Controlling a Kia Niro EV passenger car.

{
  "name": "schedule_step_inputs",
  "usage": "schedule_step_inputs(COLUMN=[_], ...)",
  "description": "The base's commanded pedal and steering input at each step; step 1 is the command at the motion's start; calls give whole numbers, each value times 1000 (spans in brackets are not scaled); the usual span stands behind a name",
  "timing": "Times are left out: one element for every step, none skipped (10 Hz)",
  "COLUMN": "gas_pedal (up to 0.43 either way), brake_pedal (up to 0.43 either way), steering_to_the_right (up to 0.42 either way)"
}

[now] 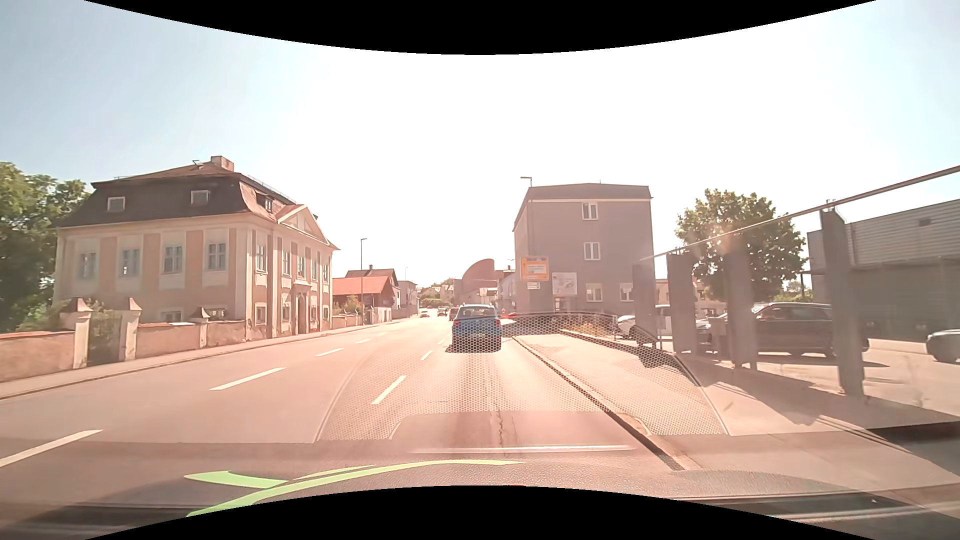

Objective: Follow the waypoints while adhering to traffic rules and regulations

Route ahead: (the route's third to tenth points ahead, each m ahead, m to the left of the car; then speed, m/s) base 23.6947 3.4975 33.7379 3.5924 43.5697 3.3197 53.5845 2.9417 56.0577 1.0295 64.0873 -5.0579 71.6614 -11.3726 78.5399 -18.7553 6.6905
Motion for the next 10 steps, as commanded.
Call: schedule_step_inputs(gas_pedal=[138,138,138,138,138,138,138,130,110,87], brake_pedal=[0,0,0,0,0,0,0,0,0,0], steering_to_the_right=[-2,-2,-2,-2,-2,-2,-2,-2,-2,-2])
